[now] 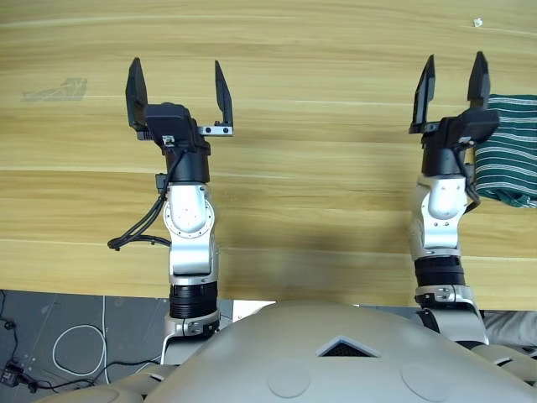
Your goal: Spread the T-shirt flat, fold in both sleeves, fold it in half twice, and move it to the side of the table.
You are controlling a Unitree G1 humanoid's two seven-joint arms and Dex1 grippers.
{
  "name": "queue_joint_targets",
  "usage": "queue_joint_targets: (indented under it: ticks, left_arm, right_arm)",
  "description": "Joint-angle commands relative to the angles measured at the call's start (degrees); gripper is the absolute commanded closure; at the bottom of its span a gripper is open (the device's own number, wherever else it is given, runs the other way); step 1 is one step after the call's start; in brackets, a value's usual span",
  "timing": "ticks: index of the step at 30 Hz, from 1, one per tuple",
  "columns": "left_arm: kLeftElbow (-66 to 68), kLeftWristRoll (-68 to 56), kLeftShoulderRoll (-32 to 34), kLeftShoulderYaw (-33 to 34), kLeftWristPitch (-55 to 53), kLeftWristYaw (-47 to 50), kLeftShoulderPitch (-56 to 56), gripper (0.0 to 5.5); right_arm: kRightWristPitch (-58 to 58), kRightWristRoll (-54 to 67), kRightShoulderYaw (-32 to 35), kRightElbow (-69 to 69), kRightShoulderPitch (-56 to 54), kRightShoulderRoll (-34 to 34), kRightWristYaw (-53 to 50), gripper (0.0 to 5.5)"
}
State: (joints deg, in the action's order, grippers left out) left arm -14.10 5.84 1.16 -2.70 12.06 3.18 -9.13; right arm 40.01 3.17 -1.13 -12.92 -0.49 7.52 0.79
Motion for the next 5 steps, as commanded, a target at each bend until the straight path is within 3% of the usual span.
queue_joint_targets:
  ticks: [1,5]
  left_arm:
    - [2.9,-1.28,-0.41,-0.26,0.99,-0.69,-0.68,0.13]
    - [4.35,-0.1,-0.62,-1.09,2.42,-0.24,1.22,0.13]
  right_arm:
    - [2.02,-2.1,-1.02,0.64,1.64,-2.45,-0.01,2.19]
    - [2.56,-2.45,-1.3,-0.72,0.96,-3.98,0.51,2.19]
